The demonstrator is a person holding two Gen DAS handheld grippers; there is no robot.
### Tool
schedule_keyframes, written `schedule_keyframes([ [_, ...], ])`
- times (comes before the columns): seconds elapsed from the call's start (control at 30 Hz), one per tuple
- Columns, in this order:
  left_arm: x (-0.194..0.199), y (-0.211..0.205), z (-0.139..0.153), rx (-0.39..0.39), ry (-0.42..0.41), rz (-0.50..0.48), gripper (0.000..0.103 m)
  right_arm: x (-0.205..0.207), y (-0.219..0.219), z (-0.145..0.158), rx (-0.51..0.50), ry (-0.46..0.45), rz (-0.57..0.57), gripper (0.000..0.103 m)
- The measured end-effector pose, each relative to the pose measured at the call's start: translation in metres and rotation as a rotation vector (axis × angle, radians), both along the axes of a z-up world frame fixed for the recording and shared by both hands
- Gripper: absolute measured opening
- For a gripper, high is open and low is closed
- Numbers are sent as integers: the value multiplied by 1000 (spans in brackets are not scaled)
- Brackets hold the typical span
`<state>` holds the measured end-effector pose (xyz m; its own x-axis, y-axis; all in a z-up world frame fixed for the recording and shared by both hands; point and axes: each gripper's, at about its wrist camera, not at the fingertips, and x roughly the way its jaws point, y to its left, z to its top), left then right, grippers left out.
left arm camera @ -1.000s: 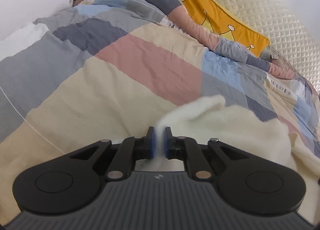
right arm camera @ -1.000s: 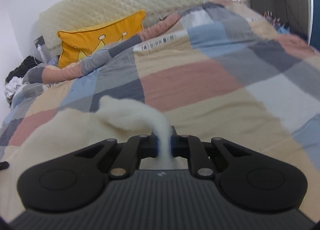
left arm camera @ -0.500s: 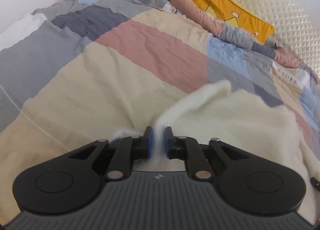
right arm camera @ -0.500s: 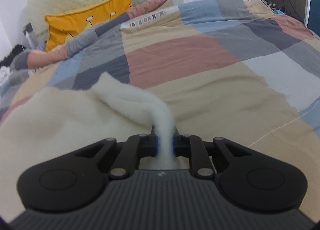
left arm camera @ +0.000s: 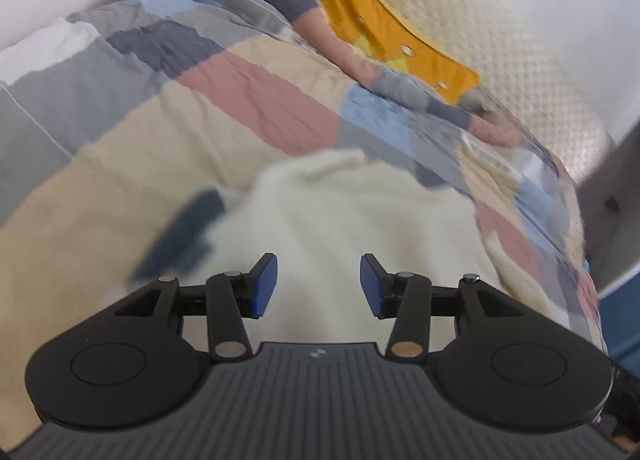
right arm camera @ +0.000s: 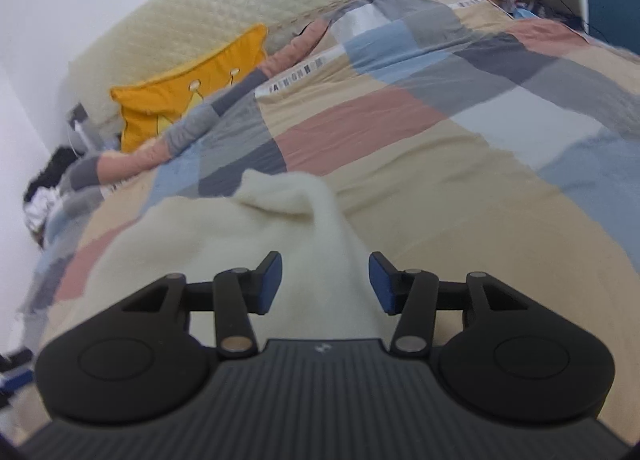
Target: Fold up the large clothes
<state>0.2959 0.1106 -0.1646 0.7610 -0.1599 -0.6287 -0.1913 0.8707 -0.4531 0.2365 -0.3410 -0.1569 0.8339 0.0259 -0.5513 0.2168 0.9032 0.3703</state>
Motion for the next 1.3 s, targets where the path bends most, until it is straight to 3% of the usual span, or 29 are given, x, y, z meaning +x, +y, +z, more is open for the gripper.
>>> schedule_keyframes([
  [0.1,-23,-21,2,13,0,-38,52,-27,-3,3,71,-29,-46,51],
  [0.23,-49,-40,-2,-31,6,-60,52,-60,1,5,140,-55,-69,53],
  [0.43,-72,-46,-20,-126,65,-51,55,-93,9,-15,295,-1,-57,53],
  [0.53,-74,-41,-26,-205,73,-44,67,-91,9,-39,499,59,-3,53],
  [0.67,-74,-32,-33,-300,110,-18,72,-79,15,-69,719,126,45,53],
  [0.87,-72,-26,-48,-352,177,14,75,-62,31,-83,738,155,60,53],
  [0.97,-67,-24,-59,-375,206,35,78,-56,34,-86,770,162,71,61],
  [1.1,-58,-17,-84,-469,238,76,83,-50,36,-96,840,177,71,85],
  [1.3,-55,-12,-89,-522,228,110,83,-49,34,-100,906,160,3,85],
])
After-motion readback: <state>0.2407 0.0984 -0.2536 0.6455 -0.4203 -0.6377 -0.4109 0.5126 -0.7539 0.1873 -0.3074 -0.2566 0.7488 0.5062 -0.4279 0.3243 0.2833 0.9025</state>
